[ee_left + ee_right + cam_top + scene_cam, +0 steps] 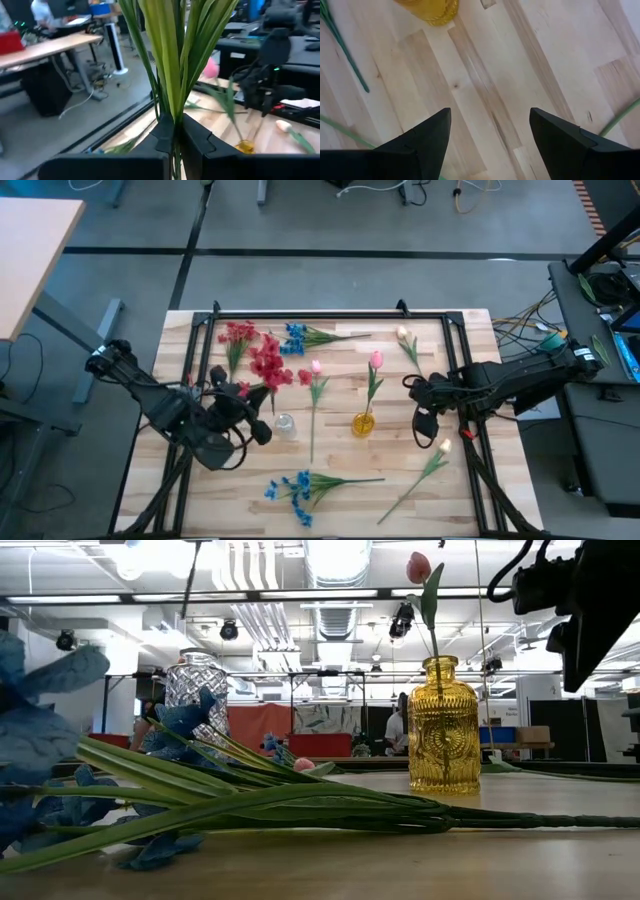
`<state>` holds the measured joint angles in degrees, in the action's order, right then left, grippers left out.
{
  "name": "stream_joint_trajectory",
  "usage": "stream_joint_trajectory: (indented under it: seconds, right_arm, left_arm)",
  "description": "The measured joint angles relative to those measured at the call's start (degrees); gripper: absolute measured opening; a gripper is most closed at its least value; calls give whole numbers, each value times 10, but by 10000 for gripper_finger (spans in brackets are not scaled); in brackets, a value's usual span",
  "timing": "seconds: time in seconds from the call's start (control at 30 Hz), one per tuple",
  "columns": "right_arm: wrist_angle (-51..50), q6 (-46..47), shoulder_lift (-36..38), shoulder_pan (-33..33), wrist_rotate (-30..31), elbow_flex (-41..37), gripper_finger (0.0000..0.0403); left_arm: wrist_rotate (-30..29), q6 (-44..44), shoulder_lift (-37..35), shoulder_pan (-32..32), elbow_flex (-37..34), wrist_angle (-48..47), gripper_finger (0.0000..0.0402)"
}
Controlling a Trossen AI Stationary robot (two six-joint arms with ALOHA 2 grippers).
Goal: Sort flowers into vase by color
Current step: Put the bottom red flower into the transparent vase
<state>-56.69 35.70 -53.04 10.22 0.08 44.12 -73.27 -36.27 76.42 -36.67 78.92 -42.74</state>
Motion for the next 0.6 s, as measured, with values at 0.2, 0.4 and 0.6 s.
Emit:
stream_joint_trajectory:
  seconds: [0.2, 0.4, 0.6]
  right_arm:
    - [1, 0, 0, 0, 1, 0, 265]
    - [2, -8, 0, 0, 15, 0, 258]
    - [2, -11, 0, 0, 15, 0, 265]
  left_arm:
    - [79, 151, 12, 25, -19, 139, 0]
    - [112, 214, 1, 30, -76, 233, 0]
    - [179, 332, -53, 30, -167, 440, 0]
